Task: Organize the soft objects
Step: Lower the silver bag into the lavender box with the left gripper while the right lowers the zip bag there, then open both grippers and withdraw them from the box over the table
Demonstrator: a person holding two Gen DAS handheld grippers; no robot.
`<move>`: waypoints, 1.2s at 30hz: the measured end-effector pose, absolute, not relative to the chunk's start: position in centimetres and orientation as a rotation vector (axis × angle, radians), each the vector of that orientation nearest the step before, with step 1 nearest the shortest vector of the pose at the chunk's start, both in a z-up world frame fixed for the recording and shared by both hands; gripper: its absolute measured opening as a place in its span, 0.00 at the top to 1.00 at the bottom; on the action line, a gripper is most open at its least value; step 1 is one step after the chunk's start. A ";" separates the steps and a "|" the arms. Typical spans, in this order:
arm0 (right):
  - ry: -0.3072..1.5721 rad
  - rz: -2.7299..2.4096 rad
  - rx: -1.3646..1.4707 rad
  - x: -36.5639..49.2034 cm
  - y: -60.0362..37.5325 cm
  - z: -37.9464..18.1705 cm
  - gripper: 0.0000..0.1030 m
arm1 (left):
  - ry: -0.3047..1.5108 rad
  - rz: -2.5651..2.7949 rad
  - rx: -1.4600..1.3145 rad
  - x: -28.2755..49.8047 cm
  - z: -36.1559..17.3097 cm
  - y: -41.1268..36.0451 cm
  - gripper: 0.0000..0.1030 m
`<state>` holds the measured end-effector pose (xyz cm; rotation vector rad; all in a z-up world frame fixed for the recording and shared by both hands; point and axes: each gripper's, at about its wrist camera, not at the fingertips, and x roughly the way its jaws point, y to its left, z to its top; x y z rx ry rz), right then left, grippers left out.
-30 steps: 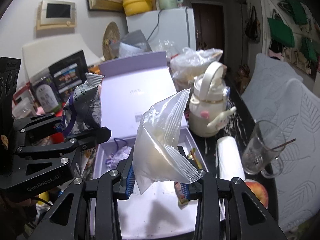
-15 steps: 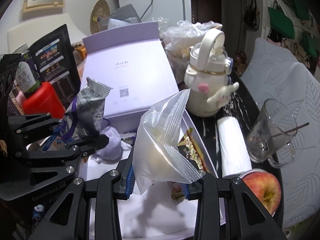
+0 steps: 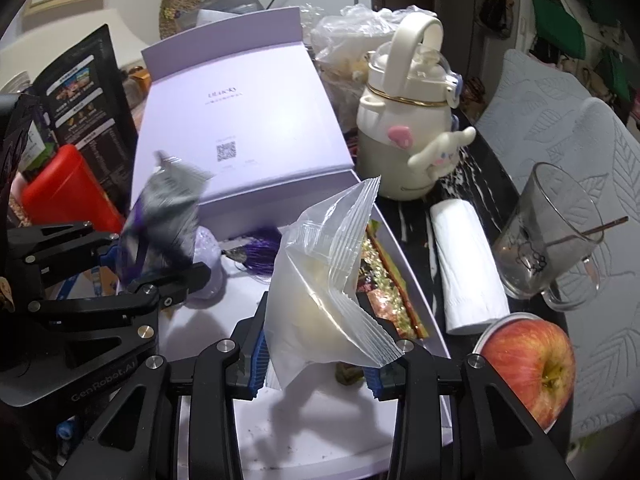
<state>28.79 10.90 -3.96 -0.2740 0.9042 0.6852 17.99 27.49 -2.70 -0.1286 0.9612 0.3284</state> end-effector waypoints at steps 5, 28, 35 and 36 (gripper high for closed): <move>0.917 0.649 -0.277 28.9 10.5 -3.8 0.41 | 1.001 0.357 -0.120 18.4 -3.2 27.5 0.60; 0.729 0.630 -0.279 24.1 7.9 5.4 0.41 | 0.798 0.436 -0.046 14.2 5.7 25.9 0.38; 0.632 0.633 -0.275 20.5 6.0 9.3 0.41 | 0.707 0.428 -0.039 11.4 9.8 24.0 0.38; 0.617 0.630 -0.279 20.0 5.8 9.7 0.41 | 0.700 0.427 -0.038 11.0 10.2 23.7 0.37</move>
